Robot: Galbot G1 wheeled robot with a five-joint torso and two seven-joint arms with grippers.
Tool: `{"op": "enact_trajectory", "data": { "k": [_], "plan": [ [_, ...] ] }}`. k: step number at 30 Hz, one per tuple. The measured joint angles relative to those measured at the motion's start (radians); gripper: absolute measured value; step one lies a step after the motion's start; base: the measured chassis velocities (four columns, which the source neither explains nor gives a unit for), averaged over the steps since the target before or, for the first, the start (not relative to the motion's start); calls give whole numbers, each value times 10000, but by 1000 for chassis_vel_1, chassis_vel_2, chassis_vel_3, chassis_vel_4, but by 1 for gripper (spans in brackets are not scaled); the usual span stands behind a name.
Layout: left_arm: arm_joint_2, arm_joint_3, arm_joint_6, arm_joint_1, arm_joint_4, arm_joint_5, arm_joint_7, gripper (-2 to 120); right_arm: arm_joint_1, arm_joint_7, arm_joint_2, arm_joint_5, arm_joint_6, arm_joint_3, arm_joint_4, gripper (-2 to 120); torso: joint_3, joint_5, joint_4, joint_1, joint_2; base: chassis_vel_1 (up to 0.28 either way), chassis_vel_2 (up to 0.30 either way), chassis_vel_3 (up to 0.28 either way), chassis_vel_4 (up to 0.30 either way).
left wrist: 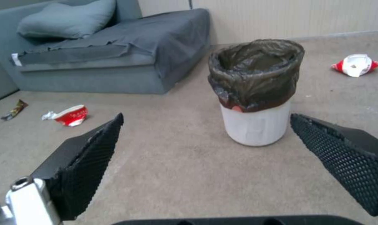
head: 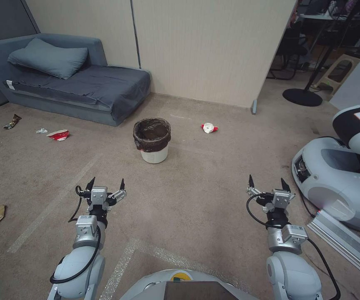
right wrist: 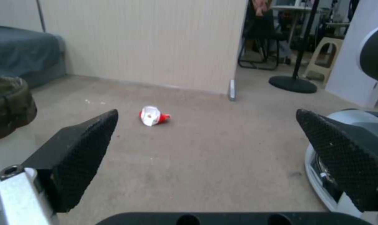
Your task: Pick up the trash bin, then pick up the garbage from the floor and place it into the trash bin.
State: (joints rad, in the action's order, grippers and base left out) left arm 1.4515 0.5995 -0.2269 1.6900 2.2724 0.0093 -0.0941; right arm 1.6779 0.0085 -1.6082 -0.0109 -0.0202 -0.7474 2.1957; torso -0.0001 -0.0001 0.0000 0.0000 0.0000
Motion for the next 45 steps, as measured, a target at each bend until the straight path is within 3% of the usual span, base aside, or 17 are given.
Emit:
{"op": "enact_trajectory", "data": {
  "k": [45],
  "plan": [
    [-41,37,52,54,217,-40,99,100,69,6,0,58,-208,4,-24,100,2,0,-1,0,0,-120,117,117,-117]
  ]
}}
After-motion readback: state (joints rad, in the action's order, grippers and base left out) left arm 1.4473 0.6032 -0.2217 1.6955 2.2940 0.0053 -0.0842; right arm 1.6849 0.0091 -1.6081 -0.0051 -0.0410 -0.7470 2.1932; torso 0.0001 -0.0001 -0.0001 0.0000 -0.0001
